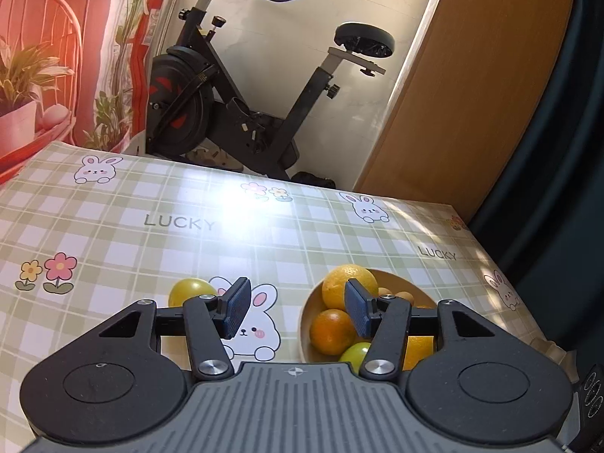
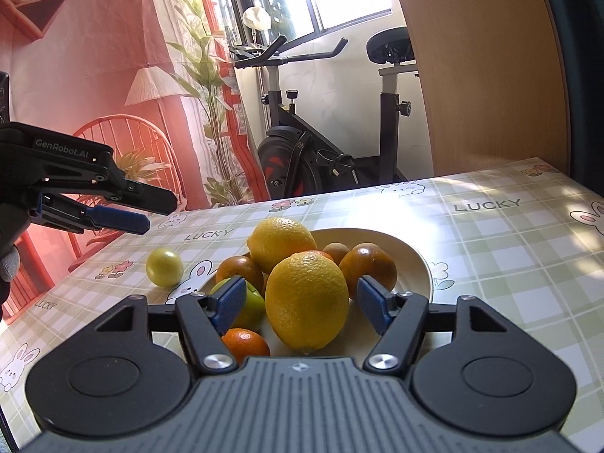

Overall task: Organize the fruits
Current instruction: 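Move the left gripper to the small yellow-green fruit on the tablecloth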

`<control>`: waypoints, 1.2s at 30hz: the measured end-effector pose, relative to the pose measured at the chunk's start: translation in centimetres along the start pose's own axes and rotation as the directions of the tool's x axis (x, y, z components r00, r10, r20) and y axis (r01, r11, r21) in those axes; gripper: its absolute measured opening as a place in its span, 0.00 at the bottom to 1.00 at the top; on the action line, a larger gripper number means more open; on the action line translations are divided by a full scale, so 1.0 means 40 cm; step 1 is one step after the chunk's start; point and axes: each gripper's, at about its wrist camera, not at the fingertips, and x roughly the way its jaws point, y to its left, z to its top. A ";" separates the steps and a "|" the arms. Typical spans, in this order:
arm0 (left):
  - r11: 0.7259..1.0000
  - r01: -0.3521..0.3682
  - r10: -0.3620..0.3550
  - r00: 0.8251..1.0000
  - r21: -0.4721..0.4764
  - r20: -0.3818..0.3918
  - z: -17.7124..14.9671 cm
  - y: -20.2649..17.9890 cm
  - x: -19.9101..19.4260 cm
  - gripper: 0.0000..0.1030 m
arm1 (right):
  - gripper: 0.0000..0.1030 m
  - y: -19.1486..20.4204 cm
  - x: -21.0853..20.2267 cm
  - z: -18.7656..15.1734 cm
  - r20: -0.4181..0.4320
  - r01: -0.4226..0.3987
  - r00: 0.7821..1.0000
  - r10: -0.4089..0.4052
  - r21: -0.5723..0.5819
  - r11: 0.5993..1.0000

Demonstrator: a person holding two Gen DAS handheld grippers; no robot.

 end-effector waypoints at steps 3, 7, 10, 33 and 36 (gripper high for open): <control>0.999 -0.034 0.034 0.999 0.027 0.000 0.014 0.033 -0.018 0.67 | 0.66 -0.001 -0.003 0.002 0.008 0.007 1.000 -0.007 0.004 1.000; 0.996 -0.067 0.065 0.998 0.066 0.020 0.032 0.077 -0.049 0.69 | 0.66 0.004 -0.003 0.010 -0.003 0.024 1.000 -0.024 -0.001 1.000; 0.996 -0.080 0.079 0.996 0.030 0.046 0.045 0.127 -0.069 0.70 | 0.66 0.018 -0.004 0.018 -0.007 0.007 1.000 -0.007 -0.006 1.000; 0.983 -0.178 0.181 0.980 -0.037 0.080 0.041 0.272 -0.001 0.91 | 0.66 0.348 0.279 0.054 -0.220 -0.206 0.964 0.148 -0.269 0.941; 0.980 -0.181 0.187 0.980 -0.083 0.064 0.043 0.306 0.007 0.91 | 0.66 0.363 0.314 0.046 -0.251 -0.198 0.959 0.134 -0.250 0.948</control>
